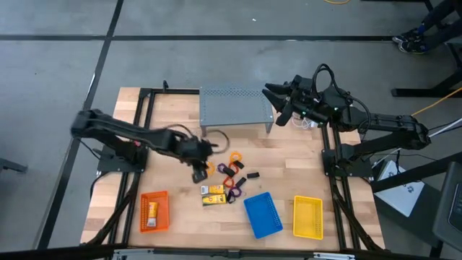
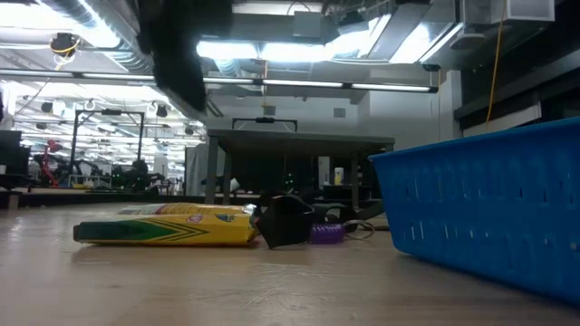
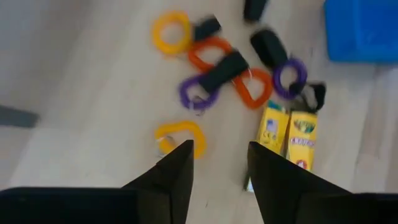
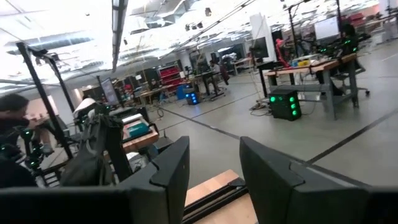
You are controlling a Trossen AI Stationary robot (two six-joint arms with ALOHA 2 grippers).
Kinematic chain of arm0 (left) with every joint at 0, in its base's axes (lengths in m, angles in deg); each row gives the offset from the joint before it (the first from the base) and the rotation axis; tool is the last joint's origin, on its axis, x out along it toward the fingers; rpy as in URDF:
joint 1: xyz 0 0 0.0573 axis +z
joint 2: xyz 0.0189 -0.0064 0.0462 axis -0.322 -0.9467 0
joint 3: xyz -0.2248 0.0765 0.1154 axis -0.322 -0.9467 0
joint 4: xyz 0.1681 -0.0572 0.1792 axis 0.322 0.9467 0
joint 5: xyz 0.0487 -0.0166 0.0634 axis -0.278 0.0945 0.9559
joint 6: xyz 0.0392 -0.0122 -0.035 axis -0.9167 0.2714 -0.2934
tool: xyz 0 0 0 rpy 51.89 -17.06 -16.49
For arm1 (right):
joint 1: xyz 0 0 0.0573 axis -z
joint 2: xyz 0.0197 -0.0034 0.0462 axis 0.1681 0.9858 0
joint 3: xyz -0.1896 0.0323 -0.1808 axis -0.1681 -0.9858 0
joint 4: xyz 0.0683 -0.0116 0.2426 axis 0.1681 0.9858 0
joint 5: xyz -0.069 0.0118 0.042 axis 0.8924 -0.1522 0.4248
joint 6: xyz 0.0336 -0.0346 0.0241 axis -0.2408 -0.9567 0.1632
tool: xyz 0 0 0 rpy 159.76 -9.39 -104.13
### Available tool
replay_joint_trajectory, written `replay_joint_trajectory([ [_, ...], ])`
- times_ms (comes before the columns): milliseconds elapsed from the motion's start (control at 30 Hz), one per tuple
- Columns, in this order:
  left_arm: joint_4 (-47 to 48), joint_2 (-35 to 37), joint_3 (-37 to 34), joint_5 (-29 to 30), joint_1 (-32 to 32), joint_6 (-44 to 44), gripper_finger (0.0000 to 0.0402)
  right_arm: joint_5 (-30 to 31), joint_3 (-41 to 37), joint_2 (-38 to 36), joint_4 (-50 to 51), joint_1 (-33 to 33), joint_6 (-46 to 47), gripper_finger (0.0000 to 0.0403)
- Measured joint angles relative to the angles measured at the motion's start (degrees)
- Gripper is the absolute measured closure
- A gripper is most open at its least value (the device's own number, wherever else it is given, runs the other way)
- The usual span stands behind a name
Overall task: Pick & Place Office Desk Supplies
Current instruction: Put the yellow crayon box into the orange bin
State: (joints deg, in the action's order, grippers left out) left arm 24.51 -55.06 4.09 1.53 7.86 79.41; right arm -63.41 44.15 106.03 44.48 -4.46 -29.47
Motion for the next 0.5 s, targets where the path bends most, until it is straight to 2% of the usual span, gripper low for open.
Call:
replay_joint_trajectory([
  [233,-2.93,-10.11,1.25,-12.22,0.32,-2.76,0.0231,-5.14,0.00,0.00,1.98,1.11,2.61,0.0260],
  [500,-9.23,-16.18,1.31,-13.36,-2.60,2.16,0.0224,-6.84,0.00,0.00,4.55,1.11,2.61,0.0260],
])
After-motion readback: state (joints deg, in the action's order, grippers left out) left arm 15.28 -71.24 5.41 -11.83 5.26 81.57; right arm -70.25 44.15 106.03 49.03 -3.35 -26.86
